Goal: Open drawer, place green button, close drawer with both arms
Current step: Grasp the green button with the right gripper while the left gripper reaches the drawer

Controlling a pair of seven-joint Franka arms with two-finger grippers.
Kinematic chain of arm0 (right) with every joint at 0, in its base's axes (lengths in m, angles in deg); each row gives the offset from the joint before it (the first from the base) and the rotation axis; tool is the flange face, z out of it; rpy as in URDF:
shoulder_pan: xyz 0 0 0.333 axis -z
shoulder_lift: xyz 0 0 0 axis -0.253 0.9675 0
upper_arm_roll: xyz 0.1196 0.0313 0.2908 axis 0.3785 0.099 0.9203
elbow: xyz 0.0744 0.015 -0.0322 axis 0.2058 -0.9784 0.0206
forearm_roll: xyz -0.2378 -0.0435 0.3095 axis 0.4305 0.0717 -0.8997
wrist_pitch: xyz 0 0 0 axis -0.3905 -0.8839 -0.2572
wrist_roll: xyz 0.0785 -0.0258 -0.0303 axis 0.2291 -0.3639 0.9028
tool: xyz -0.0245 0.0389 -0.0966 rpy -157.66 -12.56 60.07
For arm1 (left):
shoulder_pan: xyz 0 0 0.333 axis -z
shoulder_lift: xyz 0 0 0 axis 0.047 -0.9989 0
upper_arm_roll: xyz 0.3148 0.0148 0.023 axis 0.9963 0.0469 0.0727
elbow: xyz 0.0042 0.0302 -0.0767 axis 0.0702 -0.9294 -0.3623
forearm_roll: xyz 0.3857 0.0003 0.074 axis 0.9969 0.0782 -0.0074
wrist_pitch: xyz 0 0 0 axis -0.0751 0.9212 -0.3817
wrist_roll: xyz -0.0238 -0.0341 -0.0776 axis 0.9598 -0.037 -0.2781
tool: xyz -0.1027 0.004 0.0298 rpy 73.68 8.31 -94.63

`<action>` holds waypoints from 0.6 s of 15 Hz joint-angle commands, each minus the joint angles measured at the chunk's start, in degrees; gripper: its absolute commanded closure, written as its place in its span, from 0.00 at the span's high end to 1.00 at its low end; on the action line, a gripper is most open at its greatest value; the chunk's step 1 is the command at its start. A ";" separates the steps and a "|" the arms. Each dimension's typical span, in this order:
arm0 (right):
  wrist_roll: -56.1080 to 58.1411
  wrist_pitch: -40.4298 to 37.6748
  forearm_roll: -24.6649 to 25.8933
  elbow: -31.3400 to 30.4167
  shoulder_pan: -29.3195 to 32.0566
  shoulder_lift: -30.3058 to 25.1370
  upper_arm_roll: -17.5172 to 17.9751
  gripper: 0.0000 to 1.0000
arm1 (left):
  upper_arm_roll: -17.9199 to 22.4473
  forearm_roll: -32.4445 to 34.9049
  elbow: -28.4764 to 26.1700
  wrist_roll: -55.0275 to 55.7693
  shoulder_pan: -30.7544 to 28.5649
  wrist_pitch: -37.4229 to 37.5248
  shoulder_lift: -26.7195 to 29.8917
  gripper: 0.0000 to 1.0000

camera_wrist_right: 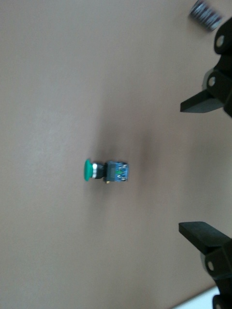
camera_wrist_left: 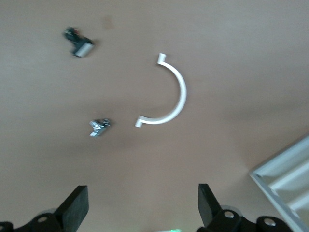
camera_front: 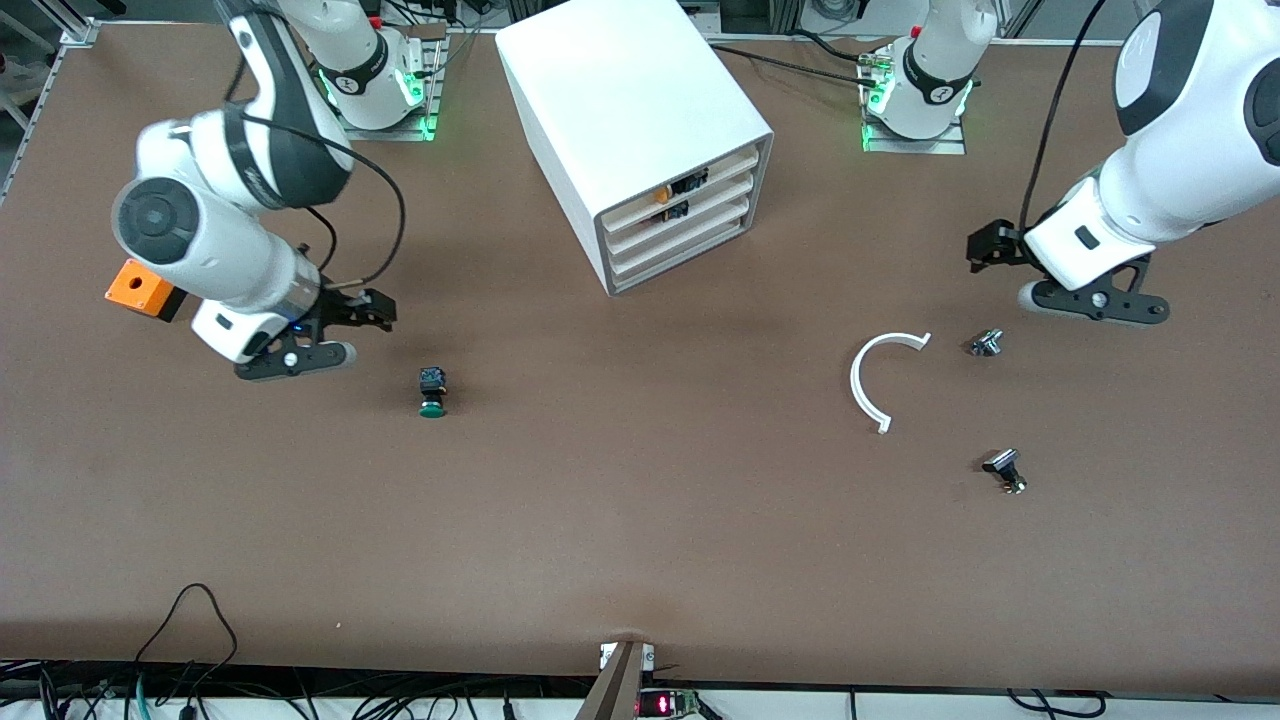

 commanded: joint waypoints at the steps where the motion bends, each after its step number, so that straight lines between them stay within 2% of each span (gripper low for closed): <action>1: 0.63 11.35 -0.42 -6.31 -0.13 2.29 0.82 1.00 | 0.13 -6.14 1.60 -3.05 0.03 3.57 -0.98 1.00; 4: 1.51 20.42 -0.33 -8.52 -0.13 7.12 1.27 1.00 | 0.13 -14.91 1.34 -5.86 -0.23 8.84 -3.43 1.00; 6: 1.51 23.24 -0.33 -8.53 -0.21 9.68 1.35 1.00 | 0.13 -21.42 0.99 -7.97 -0.85 11.40 -5.98 1.00; 9: 1.60 27.55 -0.33 -8.53 -0.48 12.93 1.35 1.00 | 0.13 -27.14 0.55 -14.89 -0.76 9.74 -12.56 1.00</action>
